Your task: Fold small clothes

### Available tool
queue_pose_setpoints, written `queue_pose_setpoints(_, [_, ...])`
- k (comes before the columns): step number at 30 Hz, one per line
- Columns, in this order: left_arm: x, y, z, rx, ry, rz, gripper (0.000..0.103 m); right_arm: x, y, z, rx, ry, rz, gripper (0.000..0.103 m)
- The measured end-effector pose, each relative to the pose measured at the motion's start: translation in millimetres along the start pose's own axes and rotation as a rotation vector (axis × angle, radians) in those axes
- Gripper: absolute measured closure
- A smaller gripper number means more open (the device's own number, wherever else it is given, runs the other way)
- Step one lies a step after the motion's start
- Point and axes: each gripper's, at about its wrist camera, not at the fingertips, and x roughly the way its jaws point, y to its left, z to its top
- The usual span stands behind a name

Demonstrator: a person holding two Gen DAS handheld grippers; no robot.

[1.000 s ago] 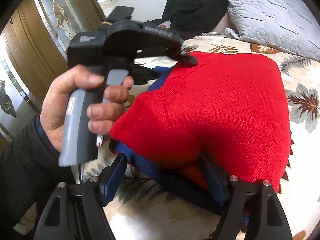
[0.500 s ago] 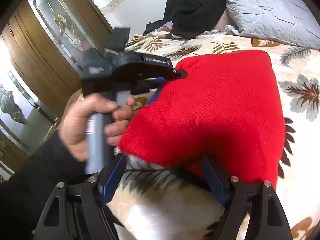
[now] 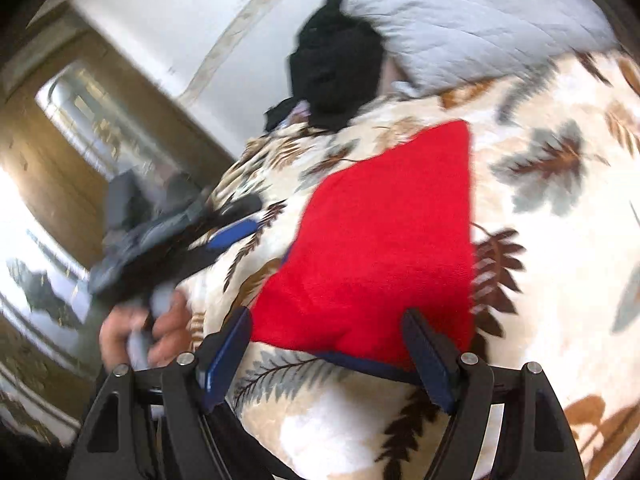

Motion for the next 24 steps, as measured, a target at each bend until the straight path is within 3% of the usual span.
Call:
queue_pose_setpoints(1, [20,3,-9,0.016,0.062,0.082,0.049,-2,-8,2,0.040,-0.004,0.008,0.023])
queue_pose_setpoints(5, [20,18,-11,-0.093,0.052,0.048,0.046,-12,-35,5,0.162,-0.025,0.035,0.023])
queue_pose_setpoints(8, [2,-3,-3,-0.024,-0.022,0.097,0.047,-15,-54,9,0.224,-0.020,0.044,0.023])
queue_pose_setpoints(12, [-12,-29,2,0.069,-0.113,0.087,0.046,-1,-76,20,0.313,0.013,0.081,0.023])
queue_pose_setpoints(14, [3,-33,0,0.110,-0.089,0.136,0.046,8,-82,28,0.334,0.032,0.094,0.023])
queue_pose_setpoints(16, [31,-24,-4,0.099,-0.008,0.181,0.043,21,-85,37,0.352,0.060,0.104,0.023])
queue_pose_setpoints(17, [39,-14,-7,0.069,-0.002,0.178,0.041,30,-87,41,0.359,0.076,0.108,0.023])
queue_pose_setpoints(18, [38,-11,-8,0.049,-0.019,0.173,0.033,40,-89,44,0.365,0.103,0.118,0.023])
queue_pose_setpoints(20, [38,0,-7,-0.001,-0.003,0.133,0.032,64,-92,46,0.374,0.178,0.081,0.023])
queue_pose_setpoints(22, [40,5,-8,-0.012,0.001,0.119,0.032,76,-84,45,0.313,0.219,0.034,0.034])
queue_pose_setpoints(23, [41,5,-8,-0.013,-0.003,0.116,0.032,78,-71,47,0.237,0.240,-0.016,0.049])
queue_pose_setpoints(24, [41,5,-9,-0.011,-0.006,0.115,0.032,76,-63,49,0.202,0.234,-0.051,0.054])
